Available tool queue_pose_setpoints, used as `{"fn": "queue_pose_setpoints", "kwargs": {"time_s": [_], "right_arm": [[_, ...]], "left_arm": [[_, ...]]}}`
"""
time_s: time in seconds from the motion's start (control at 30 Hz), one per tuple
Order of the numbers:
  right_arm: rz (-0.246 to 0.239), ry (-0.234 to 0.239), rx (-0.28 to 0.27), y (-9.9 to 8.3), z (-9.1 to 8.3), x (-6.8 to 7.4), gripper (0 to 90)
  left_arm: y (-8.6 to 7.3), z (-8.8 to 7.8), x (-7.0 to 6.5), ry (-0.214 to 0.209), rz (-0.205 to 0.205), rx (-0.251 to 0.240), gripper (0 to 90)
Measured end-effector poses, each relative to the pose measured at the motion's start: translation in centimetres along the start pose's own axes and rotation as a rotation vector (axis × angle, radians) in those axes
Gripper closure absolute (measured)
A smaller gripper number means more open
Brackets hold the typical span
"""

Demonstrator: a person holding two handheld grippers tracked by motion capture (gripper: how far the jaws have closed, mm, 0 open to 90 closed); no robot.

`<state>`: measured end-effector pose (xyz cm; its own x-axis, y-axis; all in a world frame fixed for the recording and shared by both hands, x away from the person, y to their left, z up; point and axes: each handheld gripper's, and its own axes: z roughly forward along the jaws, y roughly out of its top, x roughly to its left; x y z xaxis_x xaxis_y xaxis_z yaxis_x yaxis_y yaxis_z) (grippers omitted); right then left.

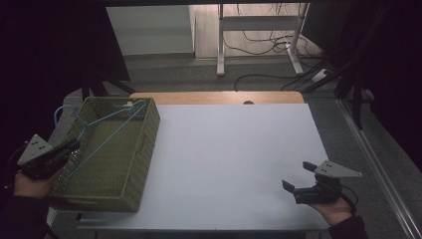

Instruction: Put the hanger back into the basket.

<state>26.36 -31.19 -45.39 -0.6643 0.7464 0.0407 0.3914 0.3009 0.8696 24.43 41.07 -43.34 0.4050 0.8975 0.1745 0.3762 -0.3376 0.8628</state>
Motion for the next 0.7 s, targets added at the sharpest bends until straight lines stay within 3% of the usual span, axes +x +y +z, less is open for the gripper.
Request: {"fn": "queue_pose_setpoints", "kwargs": {"time_s": [0.13,0.43,0.57,0.7], "right_arm": [[-0.002,-0.001,0.002,0.0,0.0,0.0,0.0],[-0.003,0.001,0.006,-0.1,0.0,-0.1,0.0],[-0.004,0.002,0.011,-0.1,0.0,0.0,0.0],[-0.004,0.000,0.016,-0.2,0.1,-0.1,0.0]], "left_arm": [[-0.1,1.1,-0.4,-0.015,0.011,0.053,86.8],[-0.1,3.3,-0.5,-0.026,-0.006,0.172,86.5],[0.0,3.8,-0.4,-0.037,-0.023,0.180,86.4],[-0.1,4.3,-0.2,-0.038,-0.036,0.228,86.0]]}}
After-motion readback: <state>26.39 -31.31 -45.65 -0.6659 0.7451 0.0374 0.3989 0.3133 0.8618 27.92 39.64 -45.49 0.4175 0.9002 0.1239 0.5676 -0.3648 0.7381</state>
